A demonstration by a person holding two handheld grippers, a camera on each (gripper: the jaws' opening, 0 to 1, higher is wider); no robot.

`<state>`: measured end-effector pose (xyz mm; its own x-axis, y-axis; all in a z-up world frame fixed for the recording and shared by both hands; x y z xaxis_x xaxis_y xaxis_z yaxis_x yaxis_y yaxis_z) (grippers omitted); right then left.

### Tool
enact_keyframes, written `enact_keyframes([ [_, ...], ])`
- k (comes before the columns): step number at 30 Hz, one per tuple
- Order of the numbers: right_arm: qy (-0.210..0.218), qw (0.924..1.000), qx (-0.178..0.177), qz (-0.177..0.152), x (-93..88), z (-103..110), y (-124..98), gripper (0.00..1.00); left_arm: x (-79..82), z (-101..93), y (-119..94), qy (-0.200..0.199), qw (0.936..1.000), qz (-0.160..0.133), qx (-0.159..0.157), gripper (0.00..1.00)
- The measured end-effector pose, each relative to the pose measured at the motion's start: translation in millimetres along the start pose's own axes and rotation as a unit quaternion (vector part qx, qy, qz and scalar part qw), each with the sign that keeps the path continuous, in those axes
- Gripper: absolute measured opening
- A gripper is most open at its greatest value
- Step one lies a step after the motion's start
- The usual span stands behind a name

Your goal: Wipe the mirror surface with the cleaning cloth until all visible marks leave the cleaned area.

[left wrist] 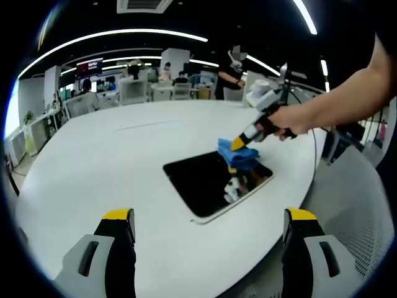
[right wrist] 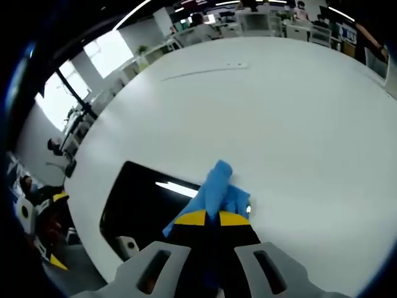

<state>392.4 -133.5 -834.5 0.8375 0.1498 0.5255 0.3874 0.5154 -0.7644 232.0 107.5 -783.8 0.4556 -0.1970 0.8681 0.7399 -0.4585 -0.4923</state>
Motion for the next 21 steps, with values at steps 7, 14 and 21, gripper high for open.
enact_keyframes([
  [7, -0.006, 1.0, 0.006, 0.003, 2.7, 10, 7, 0.0, -0.2, -0.5, 0, 0.001, 1.0, 0.0, -0.002, 1.0],
  [14, -0.024, 0.9995, 0.017, 0.01, 6.4, 27, 18, 0.0, 0.1, -0.2, 1, 0.001, 1.0, -0.001, -0.002, 1.0],
  [21, -0.026, 0.9993, 0.024, 0.011, 11.8, 43, 30, 0.0, 0.7, -1.7, 1, 0.002, 1.0, -0.002, -0.003, 1.0],
])
Point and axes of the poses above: the point that each gripper's makers call its tool centre point, and the gripper's own axes: y roughly forward along the fingers, z roughly to its left, x roughly out of its top, the point moved 4 cm from there along -y, roughly backward along the fingers, and after that the axes turned 8 degrees about x, right-handed, at the moved point
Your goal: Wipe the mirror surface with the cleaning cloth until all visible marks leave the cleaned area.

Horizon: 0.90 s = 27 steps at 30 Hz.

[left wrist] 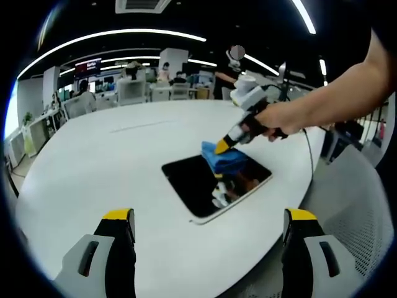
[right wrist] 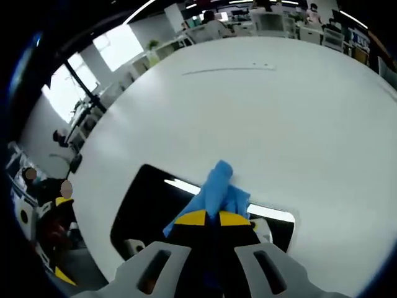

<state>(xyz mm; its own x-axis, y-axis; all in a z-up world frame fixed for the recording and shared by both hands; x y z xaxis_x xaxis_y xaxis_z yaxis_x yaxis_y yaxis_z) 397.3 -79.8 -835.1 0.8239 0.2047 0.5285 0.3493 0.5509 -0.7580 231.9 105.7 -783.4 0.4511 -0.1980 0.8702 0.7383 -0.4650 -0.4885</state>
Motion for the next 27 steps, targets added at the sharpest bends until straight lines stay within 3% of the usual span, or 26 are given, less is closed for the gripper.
enact_keyframes([
  [27, -0.011, 0.9996, 0.024, 0.009, 22.4, 52, 41, 0.0, 2.0, -2.5, -1, -0.002, 1.0, -0.004, -0.009, 1.0],
])
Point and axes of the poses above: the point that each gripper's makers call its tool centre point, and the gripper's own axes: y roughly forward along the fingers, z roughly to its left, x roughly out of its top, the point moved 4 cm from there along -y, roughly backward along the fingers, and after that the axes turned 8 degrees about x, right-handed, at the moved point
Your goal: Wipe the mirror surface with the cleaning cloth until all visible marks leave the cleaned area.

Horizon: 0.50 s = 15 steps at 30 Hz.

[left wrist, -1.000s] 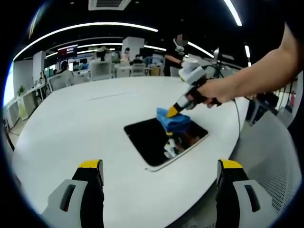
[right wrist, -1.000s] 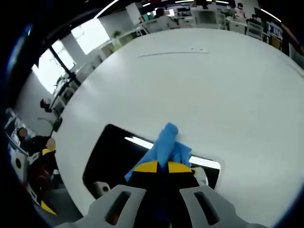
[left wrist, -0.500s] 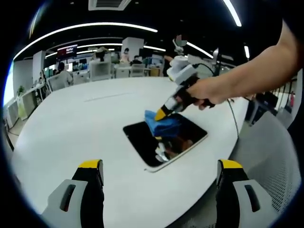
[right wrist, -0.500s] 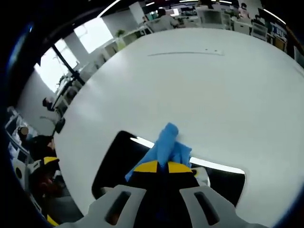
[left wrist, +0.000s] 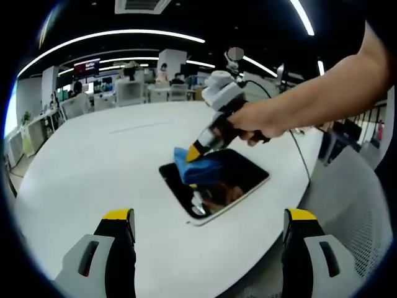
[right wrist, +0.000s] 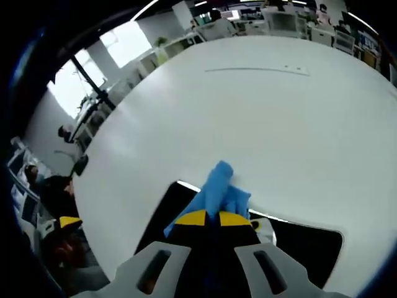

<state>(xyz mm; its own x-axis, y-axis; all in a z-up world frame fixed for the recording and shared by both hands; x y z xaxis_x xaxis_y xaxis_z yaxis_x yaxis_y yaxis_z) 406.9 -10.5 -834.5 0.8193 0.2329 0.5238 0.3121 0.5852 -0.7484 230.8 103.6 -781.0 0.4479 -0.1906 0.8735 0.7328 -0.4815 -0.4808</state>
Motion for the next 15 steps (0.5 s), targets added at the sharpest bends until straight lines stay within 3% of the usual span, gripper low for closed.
enact_keyframes([
  [15, -0.019, 0.9996, 0.017, 0.008, 11.2, 28, 24, 0.0, -0.5, -0.4, 1, -0.001, 1.0, 0.001, -0.004, 1.0],
])
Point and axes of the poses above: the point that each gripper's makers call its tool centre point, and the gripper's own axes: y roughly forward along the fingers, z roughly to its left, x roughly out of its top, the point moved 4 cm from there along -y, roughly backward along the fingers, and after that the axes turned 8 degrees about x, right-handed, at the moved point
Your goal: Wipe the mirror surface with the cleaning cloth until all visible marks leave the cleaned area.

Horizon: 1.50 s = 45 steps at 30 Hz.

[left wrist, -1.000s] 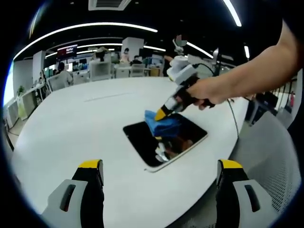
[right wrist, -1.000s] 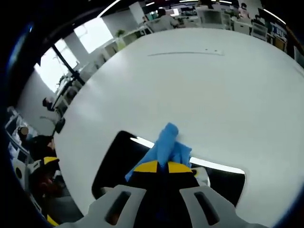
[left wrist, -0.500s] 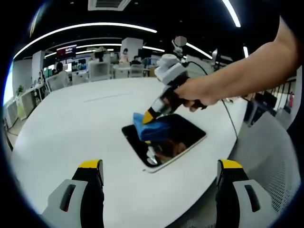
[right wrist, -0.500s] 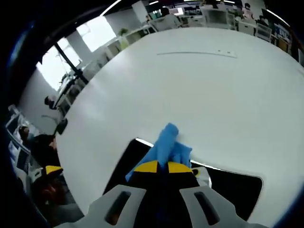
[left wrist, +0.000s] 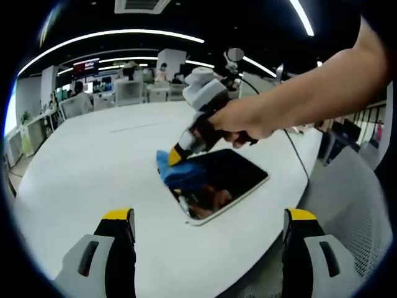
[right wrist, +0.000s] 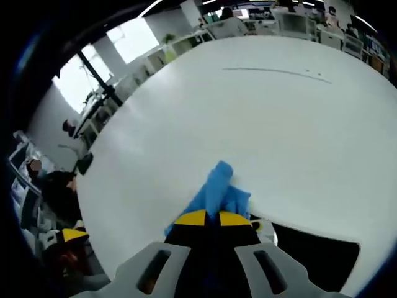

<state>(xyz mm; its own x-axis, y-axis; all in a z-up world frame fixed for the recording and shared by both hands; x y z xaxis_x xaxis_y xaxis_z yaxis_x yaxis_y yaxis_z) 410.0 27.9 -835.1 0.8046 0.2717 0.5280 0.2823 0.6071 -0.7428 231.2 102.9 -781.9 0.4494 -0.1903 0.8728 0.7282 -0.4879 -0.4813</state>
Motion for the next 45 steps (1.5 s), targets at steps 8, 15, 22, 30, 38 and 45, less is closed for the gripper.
enact_keyframes([
  [8, -0.003, 1.0, 0.004, 0.003, 3.3, 3, 5, 0.0, 0.0, 0.3, 0, 0.0, 1.0, 0.0, 0.003, 1.0],
  [15, 0.002, 0.9999, 0.007, -0.013, 1.0, 4, 4, 0.0, -1.5, 0.3, 1, 0.001, 1.0, 0.0, 0.0, 1.0],
  [22, 0.011, 0.9997, 0.002, -0.02, 0.4, 4, 3, 0.0, -2.2, 0.6, 2, 0.002, 1.0, 0.0, 0.0, 1.0],
  [30, 0.016, 0.9997, 0.005, -0.02, -6.7, 8, 1, 0.0, -1.4, 0.6, 2, 0.002, 1.0, -0.001, 0.001, 1.0],
  [38, 0.027, 0.9994, 0.014, -0.019, -12.5, 12, -2, 0.0, -0.8, -0.2, 1, 0.003, 1.0, -0.001, 0.001, 0.99],
  [45, 0.025, 0.9995, 0.015, -0.015, -19.4, 16, -4, 0.0, -0.4, -0.9, 1, 0.001, 1.0, 0.0, 0.001, 0.99],
])
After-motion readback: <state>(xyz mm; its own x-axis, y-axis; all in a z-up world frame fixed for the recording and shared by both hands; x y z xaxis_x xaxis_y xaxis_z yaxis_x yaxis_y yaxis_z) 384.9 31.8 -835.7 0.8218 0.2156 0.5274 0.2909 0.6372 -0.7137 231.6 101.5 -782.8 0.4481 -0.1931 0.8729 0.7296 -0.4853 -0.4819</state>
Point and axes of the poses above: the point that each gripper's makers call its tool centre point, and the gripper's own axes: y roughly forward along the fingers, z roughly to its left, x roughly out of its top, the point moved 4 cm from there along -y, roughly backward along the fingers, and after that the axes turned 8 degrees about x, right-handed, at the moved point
